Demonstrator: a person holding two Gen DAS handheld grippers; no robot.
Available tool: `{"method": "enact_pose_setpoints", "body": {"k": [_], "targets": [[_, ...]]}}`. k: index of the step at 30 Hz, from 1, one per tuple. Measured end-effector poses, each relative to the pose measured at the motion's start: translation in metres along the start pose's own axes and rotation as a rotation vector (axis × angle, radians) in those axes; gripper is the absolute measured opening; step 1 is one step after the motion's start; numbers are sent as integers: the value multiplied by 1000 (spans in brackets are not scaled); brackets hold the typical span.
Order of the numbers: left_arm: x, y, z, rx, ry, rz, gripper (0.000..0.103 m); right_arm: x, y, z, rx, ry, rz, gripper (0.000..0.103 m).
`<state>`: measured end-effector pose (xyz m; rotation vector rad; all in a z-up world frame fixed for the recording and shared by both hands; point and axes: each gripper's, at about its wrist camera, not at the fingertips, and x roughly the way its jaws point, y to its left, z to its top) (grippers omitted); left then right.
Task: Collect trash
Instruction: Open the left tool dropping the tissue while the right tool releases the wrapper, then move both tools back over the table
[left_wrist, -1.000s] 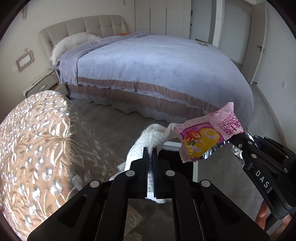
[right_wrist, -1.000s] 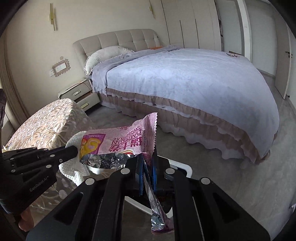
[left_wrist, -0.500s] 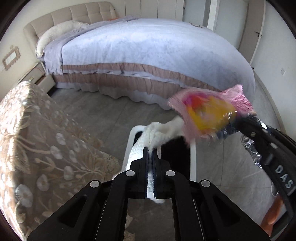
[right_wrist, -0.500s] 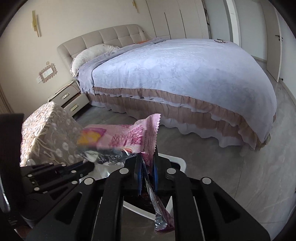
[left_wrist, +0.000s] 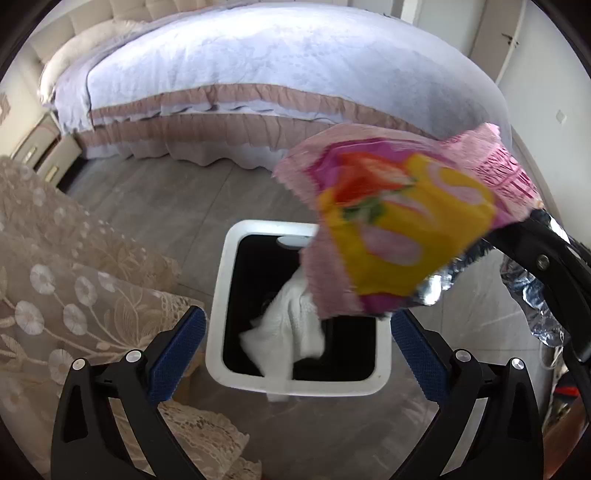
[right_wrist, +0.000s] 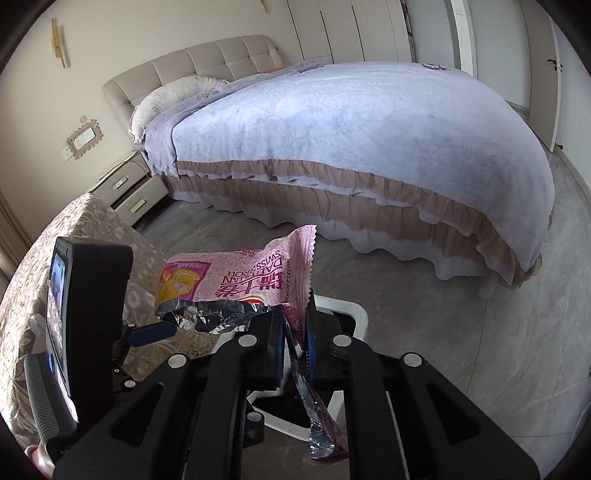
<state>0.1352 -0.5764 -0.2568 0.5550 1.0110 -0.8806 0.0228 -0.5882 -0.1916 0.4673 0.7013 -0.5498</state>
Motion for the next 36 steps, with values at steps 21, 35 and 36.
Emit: {"method": "enact_pose_setpoints", "body": {"k": [21, 35, 36], "targets": [[-88, 34, -3, -98, -229, 249, 99, 59, 22, -19, -32, 137, 18, 17], [-124, 40, -11, -128, -277, 226, 98, 53, 35, -24, -96, 114, 2, 99], [-126, 42, -12, -132, -279, 224, 98, 50, 38, -23, -98, 108, 7, 99]]}}
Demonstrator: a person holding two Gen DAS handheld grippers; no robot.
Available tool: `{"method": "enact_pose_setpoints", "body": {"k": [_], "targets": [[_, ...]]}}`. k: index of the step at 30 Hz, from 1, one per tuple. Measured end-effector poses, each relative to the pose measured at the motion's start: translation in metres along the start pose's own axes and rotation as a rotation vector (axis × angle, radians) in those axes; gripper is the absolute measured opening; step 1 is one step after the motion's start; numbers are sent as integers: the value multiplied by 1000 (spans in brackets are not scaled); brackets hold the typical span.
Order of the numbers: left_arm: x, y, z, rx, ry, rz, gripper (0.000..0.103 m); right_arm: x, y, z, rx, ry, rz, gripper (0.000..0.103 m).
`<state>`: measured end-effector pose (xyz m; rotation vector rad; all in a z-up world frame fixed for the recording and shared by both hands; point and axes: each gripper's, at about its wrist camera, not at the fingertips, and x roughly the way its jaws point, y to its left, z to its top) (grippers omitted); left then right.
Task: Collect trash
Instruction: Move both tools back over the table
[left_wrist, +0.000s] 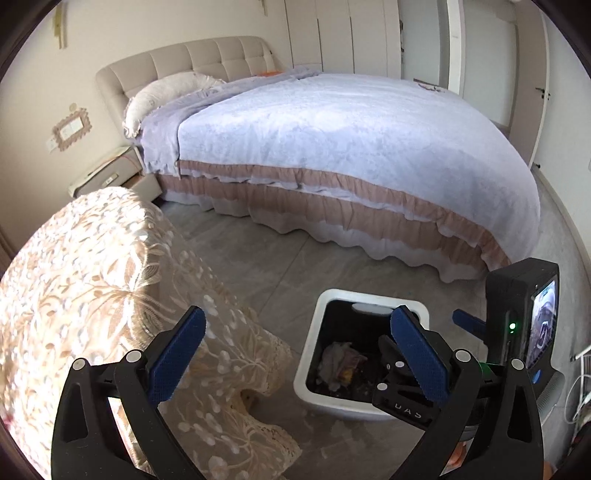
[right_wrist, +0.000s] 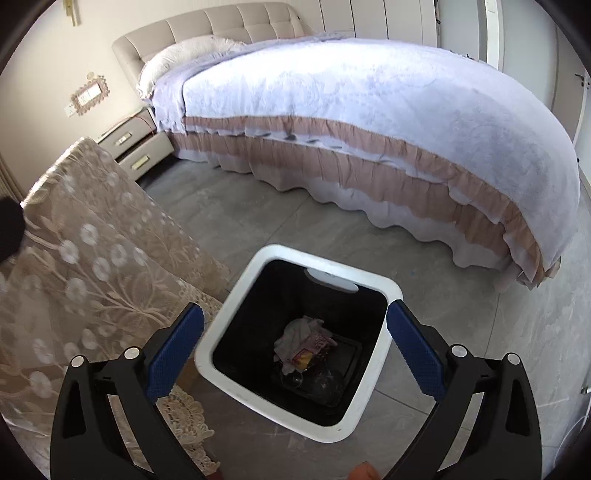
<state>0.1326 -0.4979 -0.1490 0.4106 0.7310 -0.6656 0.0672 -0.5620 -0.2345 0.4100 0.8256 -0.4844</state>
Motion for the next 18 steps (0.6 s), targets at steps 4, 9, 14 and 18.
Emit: {"method": "enact_pose_setpoints", "body": {"k": [4, 9, 14, 18], "targets": [[-16, 11, -1, -35, -8, -12, 98, -17, 12, 5, -16, -35, 7, 99], [-42, 28, -3, -72, -55, 3, 98, -47, 29, 12, -48, -101, 26, 99], [-72, 51, -8, -112, -102, 33, 98, -76, 51, 19, -73, -167, 66, 99], [-98, 78, -17, -154, -137, 74, 98, -96, 74, 21, -117, -200, 103, 99]]}}
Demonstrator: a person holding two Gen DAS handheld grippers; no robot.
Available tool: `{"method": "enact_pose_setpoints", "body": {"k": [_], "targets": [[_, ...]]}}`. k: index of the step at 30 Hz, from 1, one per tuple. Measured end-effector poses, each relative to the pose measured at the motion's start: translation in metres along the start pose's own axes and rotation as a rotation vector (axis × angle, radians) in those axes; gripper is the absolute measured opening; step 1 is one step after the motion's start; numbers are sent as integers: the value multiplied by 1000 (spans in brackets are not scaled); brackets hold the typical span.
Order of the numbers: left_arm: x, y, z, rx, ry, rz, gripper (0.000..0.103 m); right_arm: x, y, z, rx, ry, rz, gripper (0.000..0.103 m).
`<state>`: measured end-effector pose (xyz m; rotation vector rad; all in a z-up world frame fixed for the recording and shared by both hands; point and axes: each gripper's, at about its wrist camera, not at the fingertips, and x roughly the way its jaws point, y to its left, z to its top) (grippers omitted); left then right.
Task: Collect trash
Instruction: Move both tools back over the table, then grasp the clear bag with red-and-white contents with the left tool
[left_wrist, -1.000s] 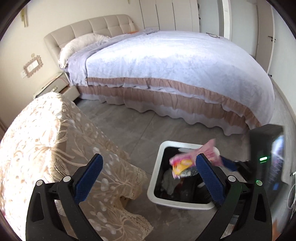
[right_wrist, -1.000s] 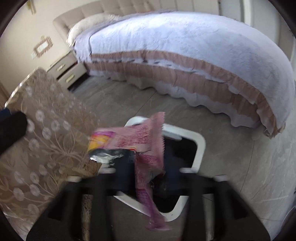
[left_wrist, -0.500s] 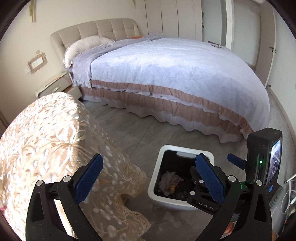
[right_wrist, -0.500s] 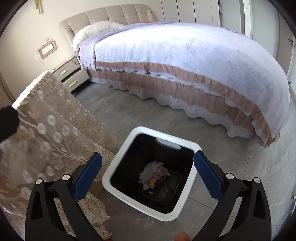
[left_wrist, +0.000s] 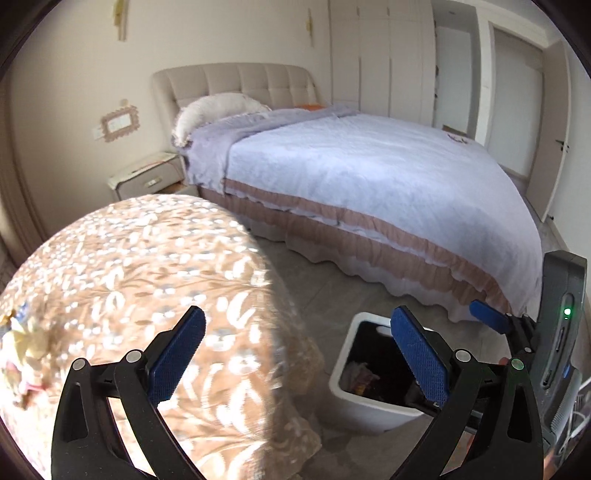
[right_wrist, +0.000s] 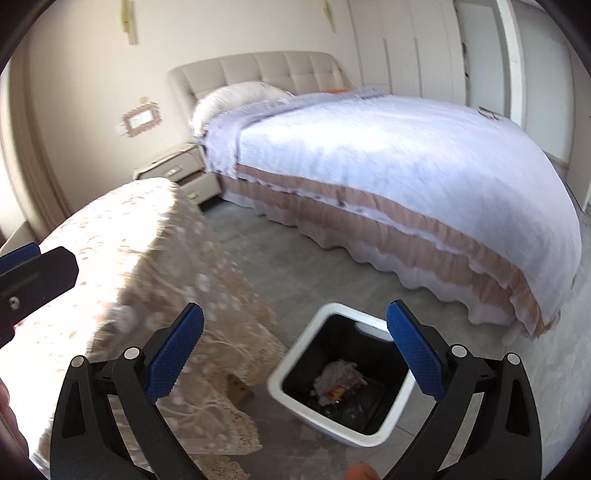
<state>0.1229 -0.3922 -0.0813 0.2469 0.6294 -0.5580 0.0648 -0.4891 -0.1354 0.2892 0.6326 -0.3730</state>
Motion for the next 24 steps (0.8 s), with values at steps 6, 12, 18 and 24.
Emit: {"method": "enact_pose_setpoints", "body": {"k": [6, 12, 18, 24], "targets": [[-34, 50, -10, -74, -37, 64, 98, -21, 46, 7, -78, -41, 64, 99], [-68, 104, -24, -153, -72, 141, 98, -44, 97, 8, -174, -90, 139, 99], [-92, 165, -47, -252, -82, 240, 98, -61, 152, 4, -288, -122, 190, 99], [-108, 228, -73, -376, -62, 312, 98, -67, 207, 0, -371, -120, 267, 99]]}}
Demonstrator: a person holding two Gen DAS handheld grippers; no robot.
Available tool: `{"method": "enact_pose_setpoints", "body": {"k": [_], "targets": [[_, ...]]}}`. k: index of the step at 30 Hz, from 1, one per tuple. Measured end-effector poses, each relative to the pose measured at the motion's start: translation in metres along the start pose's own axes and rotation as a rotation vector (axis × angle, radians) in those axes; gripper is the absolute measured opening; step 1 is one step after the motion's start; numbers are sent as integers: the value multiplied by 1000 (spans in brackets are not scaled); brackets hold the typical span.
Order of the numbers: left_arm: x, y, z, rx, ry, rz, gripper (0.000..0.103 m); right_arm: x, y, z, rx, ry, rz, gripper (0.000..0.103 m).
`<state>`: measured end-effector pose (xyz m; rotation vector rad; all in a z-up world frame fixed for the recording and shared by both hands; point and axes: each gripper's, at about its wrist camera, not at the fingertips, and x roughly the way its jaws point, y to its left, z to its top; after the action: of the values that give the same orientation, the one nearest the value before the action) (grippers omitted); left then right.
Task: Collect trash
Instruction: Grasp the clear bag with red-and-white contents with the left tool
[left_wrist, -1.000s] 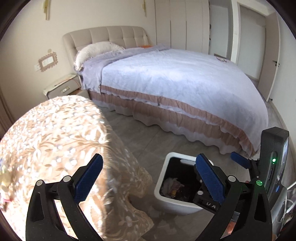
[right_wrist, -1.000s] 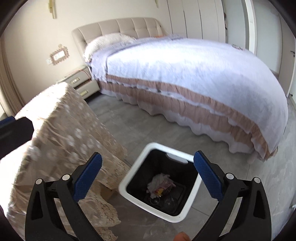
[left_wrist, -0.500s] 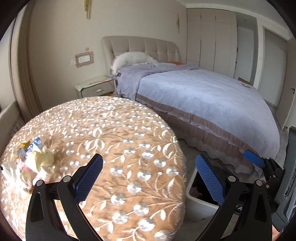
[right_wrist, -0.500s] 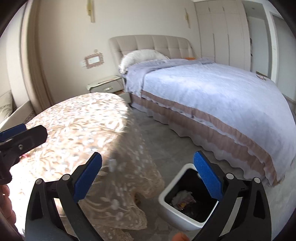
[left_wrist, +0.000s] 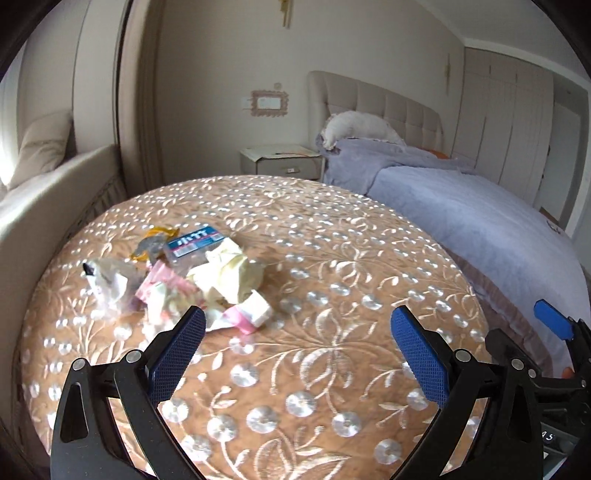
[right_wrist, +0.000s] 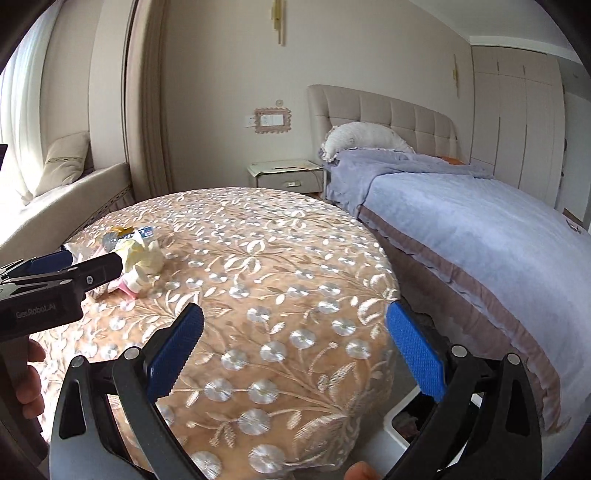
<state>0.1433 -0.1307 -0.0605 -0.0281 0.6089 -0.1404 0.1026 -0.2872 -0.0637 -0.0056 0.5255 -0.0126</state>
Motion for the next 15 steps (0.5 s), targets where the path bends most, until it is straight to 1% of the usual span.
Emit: {"method": "enact_pose_setpoints", "body": {"k": [5, 8, 10, 15], "targets": [[3, 40, -1, -57, 12, 48, 98, 15, 44, 11, -58, 8, 58, 99], [8, 58, 0, -78, 28, 78, 98, 25, 64, 16, -78, 16, 89, 99], [15, 69, -1, -93, 53, 103, 98, 30, 74, 20, -91, 19, 104, 99], [28, 90, -7, -108, 87, 123, 98, 45, 98, 30, -122, 36, 134, 99]]}}
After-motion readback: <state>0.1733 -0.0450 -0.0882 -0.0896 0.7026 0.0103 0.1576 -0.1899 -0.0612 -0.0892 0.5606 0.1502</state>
